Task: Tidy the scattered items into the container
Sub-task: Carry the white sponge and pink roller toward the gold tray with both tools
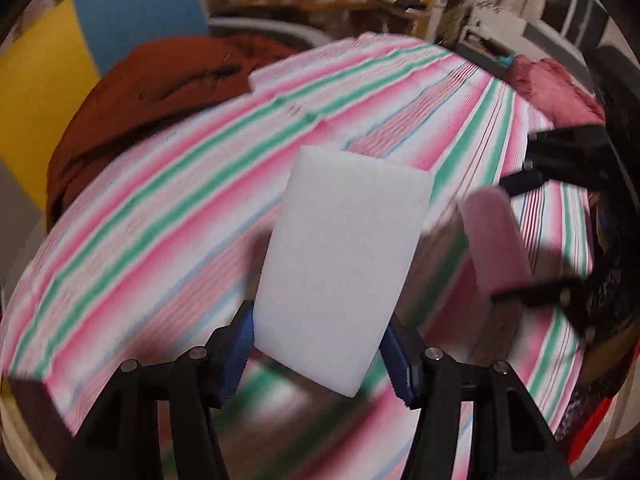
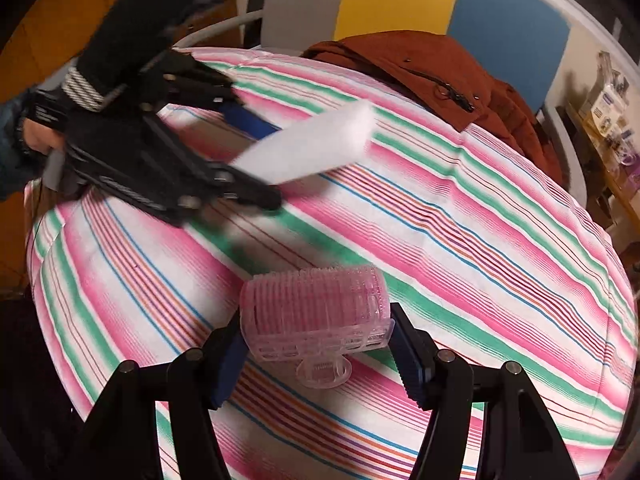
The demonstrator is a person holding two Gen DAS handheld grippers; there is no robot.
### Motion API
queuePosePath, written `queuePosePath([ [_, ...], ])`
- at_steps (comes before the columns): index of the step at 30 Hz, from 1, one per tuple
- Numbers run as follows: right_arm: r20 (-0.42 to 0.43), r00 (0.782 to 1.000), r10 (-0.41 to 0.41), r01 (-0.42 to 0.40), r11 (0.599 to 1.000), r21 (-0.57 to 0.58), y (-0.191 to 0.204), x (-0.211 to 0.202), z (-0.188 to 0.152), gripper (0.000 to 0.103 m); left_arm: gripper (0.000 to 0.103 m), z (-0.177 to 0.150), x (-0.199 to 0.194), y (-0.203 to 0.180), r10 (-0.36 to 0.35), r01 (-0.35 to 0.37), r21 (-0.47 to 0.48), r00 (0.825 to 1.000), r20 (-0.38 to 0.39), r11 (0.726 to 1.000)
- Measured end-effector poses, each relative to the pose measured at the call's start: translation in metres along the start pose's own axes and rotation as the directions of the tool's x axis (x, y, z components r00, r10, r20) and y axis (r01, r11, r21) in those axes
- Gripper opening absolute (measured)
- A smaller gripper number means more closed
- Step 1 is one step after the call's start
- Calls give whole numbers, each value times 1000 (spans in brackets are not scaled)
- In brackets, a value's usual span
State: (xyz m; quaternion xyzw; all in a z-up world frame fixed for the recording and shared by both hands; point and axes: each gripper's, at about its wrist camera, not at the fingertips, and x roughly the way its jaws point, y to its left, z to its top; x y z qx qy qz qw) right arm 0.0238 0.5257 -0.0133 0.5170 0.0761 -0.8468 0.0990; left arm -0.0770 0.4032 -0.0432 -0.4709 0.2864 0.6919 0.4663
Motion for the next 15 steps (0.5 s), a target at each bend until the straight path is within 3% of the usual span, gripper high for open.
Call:
queuePosePath([
  [3,1,1000,21,-21,1000,-17,7,1,0,66,61,-19,1,1,19,-20,-22,999,-40,1000],
  [9,16,999,28,-28,1000,-4,10,4,2,67,71,-26,7,0,33,-33,-69,999,-8,997],
  [15,55,998,-10,7,999,51,-2,3,6,81,76,-31,6,-1,32,-29,-59,998,46,998],
])
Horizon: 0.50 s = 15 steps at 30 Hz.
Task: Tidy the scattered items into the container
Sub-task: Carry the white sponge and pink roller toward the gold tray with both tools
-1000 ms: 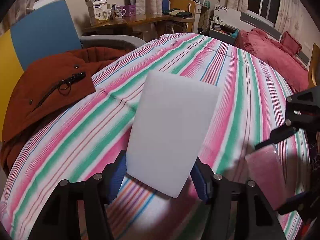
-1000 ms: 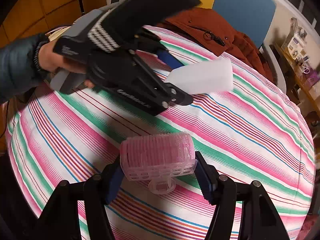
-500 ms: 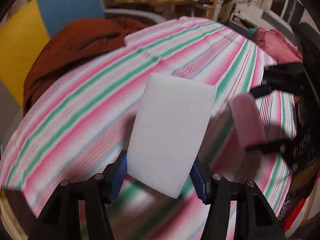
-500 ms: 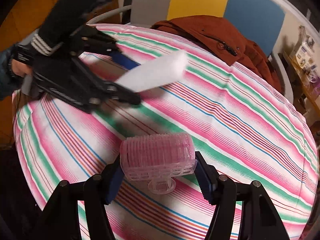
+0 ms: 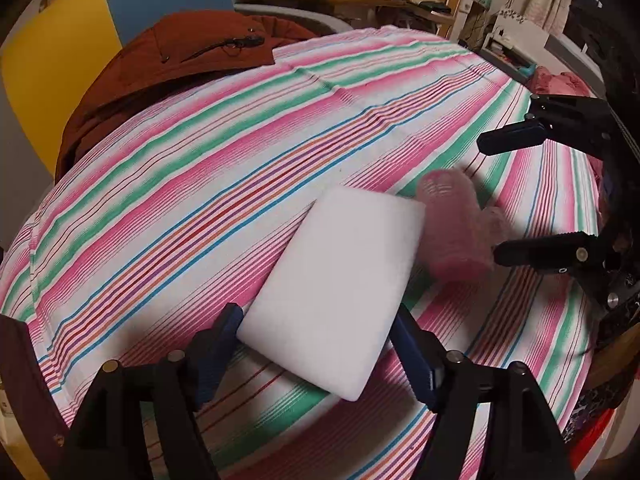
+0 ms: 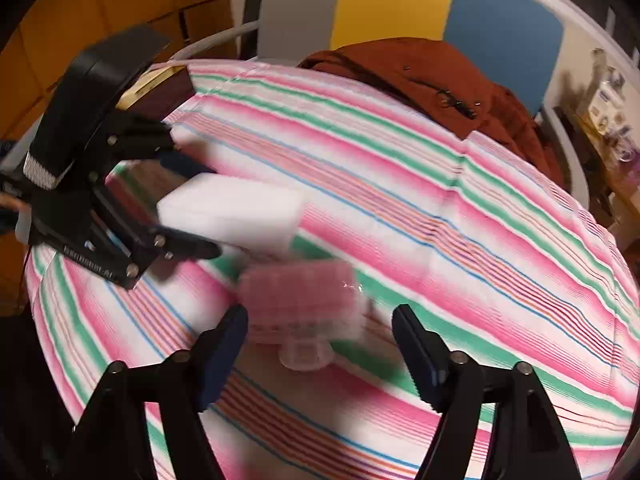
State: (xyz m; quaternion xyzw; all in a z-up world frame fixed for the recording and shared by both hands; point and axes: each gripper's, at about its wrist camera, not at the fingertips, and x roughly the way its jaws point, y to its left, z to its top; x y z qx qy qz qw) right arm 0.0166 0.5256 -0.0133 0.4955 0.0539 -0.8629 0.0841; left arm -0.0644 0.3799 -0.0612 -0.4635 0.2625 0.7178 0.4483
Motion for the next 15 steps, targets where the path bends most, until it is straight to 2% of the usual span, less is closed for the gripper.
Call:
queuePosePath([
  [5,15,1000,11,-11,999,-30,6,0,2,84,76,-3,-1,-2,-14,13,28,999,40,1000],
  [9,19,999,-44,46,995,-87,16,10,2,84,76,3,1,3,-33,32,28,998,48,999],
  [12,7,999,-42,42,996,-82,16,21,3,84,76,15,8,6,-53,52,4,997,59,999],
  [15,7,999,-44,45,996,-78,16,27,6,77,76,15,9,6,-54,55,1,996,71,999],
])
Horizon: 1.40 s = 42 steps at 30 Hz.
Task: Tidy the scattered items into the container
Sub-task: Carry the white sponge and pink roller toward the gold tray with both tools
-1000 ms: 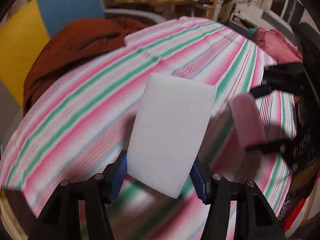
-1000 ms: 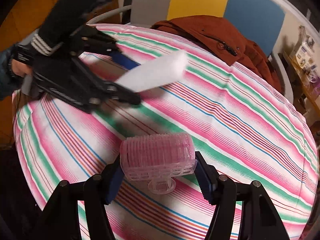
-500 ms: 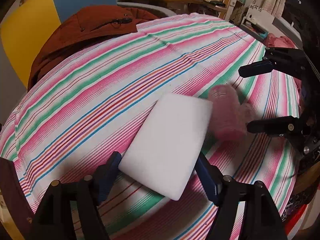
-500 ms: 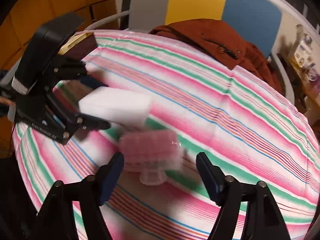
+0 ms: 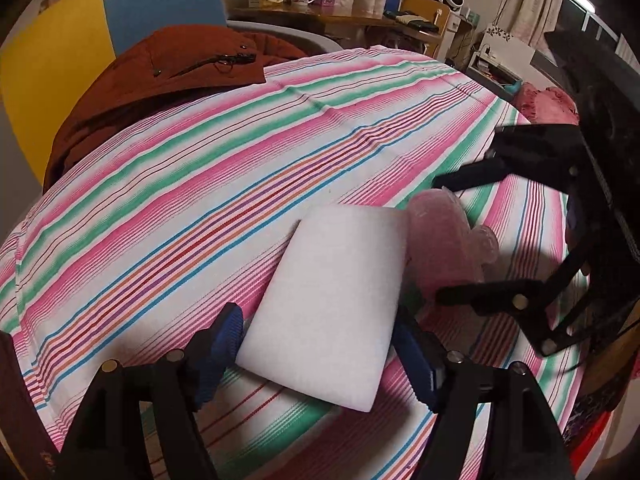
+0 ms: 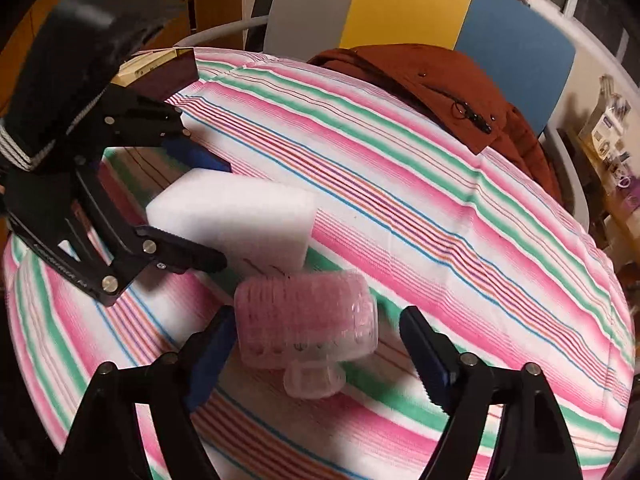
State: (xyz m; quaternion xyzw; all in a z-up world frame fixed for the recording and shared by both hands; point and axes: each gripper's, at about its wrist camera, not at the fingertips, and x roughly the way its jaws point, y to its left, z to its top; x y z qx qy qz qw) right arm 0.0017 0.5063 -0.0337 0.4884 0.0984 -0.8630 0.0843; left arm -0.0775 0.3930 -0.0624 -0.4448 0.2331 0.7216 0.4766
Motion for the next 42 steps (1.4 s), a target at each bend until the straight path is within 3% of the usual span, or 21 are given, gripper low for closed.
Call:
queuePosePath([
  [2,-12,1000,6,-6,1000,4,0,2,1,65,76,-1,-1,-3,0,0,7,1000,10,1000],
  [9,-37,999,26,-26,1000,5,0,2,1,66,77,-6,-4,-13,-38,37,33,999,31,999],
  [13,-49,998,28,-28,1000,3,1,2,0,66,73,-6,-6,-7,-74,74,-14,997,36,997],
  [14,-50,998,27,-27,1000,3,2,1,-1,66,65,-7,-7,-6,-66,66,-21,997,37,998],
  [25,-58,998,16,-15,1000,3,5,0,-2,65,62,-39,-26,-12,38,-24,-159,995,89,987],
  [30,-55,998,24,-22,999,33,12,-1,-2,65,62,-67,-44,-17,55,-26,-234,991,118,972],
  [37,-43,999,3,2,994,112,32,-6,-6,65,62,-104,-88,-29,73,-27,-228,977,198,973],
  [42,-21,999,-30,33,980,196,51,-5,-1,65,62,-130,-116,-15,82,-11,-277,966,245,961],
])
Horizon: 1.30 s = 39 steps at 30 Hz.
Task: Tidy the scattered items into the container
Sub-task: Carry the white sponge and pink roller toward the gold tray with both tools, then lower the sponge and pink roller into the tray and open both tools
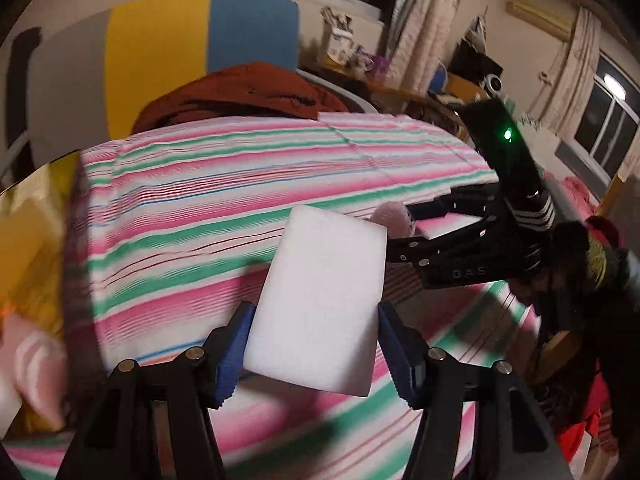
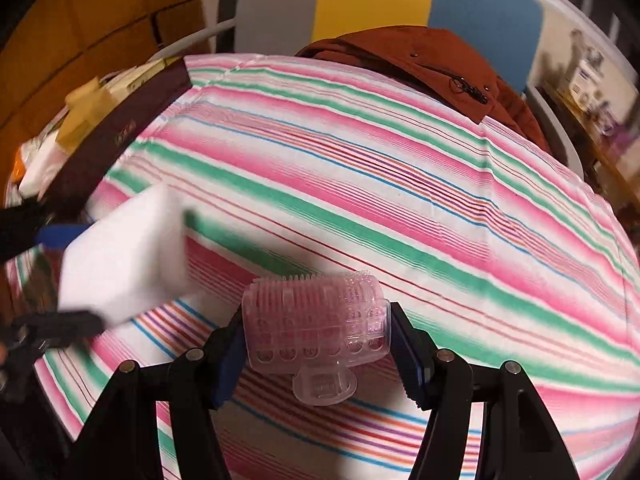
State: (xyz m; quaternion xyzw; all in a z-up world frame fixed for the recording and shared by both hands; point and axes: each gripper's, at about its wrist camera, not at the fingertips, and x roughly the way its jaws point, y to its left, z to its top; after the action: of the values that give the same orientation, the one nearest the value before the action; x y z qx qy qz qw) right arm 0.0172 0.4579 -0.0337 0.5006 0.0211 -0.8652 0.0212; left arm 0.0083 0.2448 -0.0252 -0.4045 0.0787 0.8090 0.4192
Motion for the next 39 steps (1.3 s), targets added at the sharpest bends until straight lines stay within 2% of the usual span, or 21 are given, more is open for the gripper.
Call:
queuePosePath([
  [6,72,997,9,-16,994,107,21,-2,-1,65,62,-11,-45,43,44,-38,-92,996,72,995],
  [11,163,986,44,-71,984,166,43,-16,3,65,62,-15,-86,90,120,-91,-189,983,143,978],
  [15,236,969,78,-110,985,129,78,-28,23,65,62,-19,-113,126,210,-165,-239,962,176,957],
  [19,304,943,138,-167,983,72,120,-39,51,65,62,-23,-140,163,305,-240,-298,932,196,924],
  [22,338,924,180,-202,979,32,154,-42,75,65,62,-20,-152,193,368,-293,-340,912,183,894],
  [26,365,902,232,-236,971,-35,202,-42,108,65,62,-19,-155,232,425,-348,-386,895,134,854],
  [30,362,894,266,-243,964,-108,245,-35,137,65,62,-21,-151,257,423,-351,-414,901,95,840],
  [34,328,911,252,-207,964,-166,279,-16,163,65,63,-19,-145,272,415,-350,-416,907,75,839],
  [39,271,935,229,-183,966,-183,297,17,186,65,63,-15,-134,284,378,-322,-430,925,47,843],
])
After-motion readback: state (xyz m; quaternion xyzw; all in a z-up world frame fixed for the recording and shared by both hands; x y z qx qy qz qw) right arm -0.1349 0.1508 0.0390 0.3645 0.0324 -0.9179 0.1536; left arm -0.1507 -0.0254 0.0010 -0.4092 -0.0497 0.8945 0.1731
